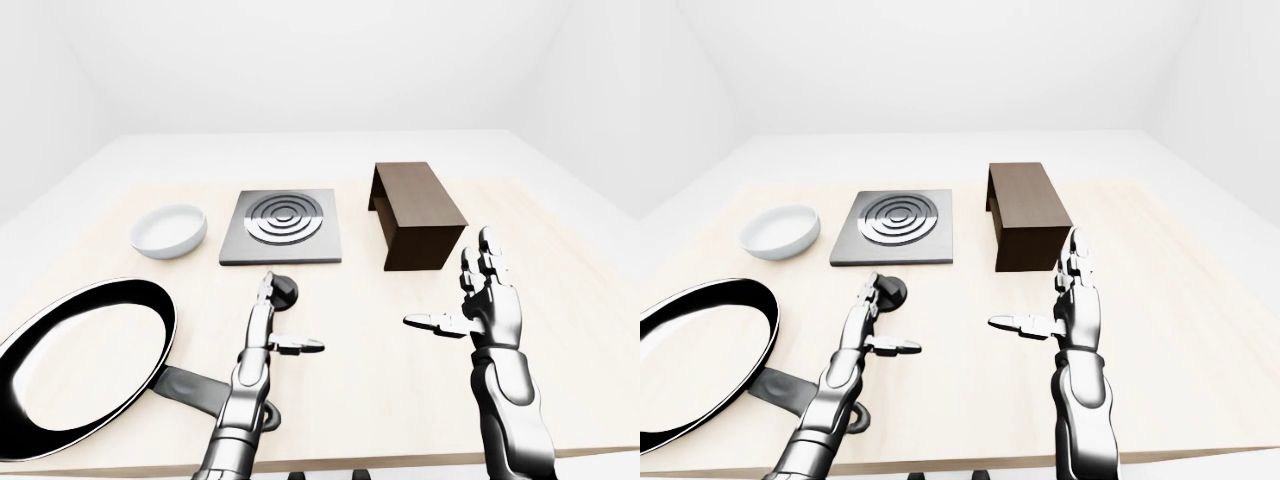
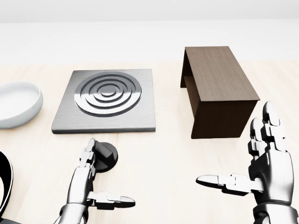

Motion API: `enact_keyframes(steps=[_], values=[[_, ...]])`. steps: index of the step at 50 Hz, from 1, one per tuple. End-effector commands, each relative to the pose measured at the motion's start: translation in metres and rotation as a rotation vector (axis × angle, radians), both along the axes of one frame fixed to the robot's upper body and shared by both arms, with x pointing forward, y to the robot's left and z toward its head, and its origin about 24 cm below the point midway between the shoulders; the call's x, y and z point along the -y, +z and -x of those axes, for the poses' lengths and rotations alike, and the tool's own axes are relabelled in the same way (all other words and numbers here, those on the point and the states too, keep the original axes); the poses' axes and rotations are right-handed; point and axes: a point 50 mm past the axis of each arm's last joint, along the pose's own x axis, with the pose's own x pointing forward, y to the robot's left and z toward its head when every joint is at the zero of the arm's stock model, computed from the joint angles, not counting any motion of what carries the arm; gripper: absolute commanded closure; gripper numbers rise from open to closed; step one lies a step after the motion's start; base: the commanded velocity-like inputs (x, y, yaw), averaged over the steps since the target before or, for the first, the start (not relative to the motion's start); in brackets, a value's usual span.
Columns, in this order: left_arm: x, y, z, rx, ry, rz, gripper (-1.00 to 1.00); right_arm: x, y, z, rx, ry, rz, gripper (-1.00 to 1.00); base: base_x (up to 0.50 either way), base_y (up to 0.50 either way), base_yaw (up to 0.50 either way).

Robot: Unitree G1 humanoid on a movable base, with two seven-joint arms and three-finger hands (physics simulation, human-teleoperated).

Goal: Turn on the stove.

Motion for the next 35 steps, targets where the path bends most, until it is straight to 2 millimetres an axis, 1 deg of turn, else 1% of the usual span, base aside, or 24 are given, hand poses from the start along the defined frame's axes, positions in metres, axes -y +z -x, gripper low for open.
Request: enact_keyframes(steps=[1,4,5,8,9,10,15,24,29,31,34,35], values=[[0.021,0.009,0.011,0.042,-0.093,0.039,-1.0,0.0,0.0,-0.001,-0.001,-0.001,-0.001,-1.0,0.0,0.0,0.0],[0.026,0.015,0.016,0.072,-0.113,0.043,-1.0,0.0,0.0,0.0,0.0,0.0,-0.001,-1.0,0.0,0.0,0.0],[0.031,0.022,0.022,0.103,-0.134,0.05,-1.0,0.0,0.001,0.0,0.001,0.0,0.0,-1.0,0.0,0.0,0.0],[0.034,0.025,0.025,0.117,-0.146,0.054,-1.0,0.0,0.001,0.0,0.001,0.0,0.0,-1.0,0.0,0.0,0.0],[0.072,0.037,0.056,0.148,-0.276,0.062,-1.0,0.0,-0.003,0.001,-0.002,0.001,-0.004,-1.0,0.0,0.0,0.0],[0.075,0.038,0.058,0.148,-0.286,0.061,-1.0,0.0,-0.003,0.001,-0.002,0.002,-0.004,-1.0,0.0,0.0,0.0],[0.078,0.042,0.055,0.153,-0.294,0.06,-1.0,0.0,-0.003,0.0,-0.002,0.001,-0.005,-1.0,0.0,0.0,0.0],[0.08,0.042,0.055,0.15,-0.303,0.062,-1.0,-0.001,-0.002,0.0,-0.002,0.003,-0.005,-1.0,0.0,0.0,0.0],[0.083,0.045,0.047,0.156,-0.308,0.054,-1.0,-0.001,-0.002,-0.001,-0.001,0.004,-0.005,-1.0,0.0,0.0,0.0],[0.081,0.049,0.036,0.164,-0.298,0.053,-1.0,-0.001,-0.001,-0.001,-0.001,0.005,-0.005,-1.0,0.0,0.0,0.0],[0.08,0.053,0.03,0.174,-0.293,0.046,-1.0,-0.001,-0.001,-0.001,-0.001,0.004,-0.005,-1.0,0.0,0.0,0.0],[0.08,0.055,0.024,0.18,-0.289,0.04,-1.0,-0.001,-0.001,-0.001,-0.002,0.006,-0.004,-1.0,0.0,0.0,0.0]])
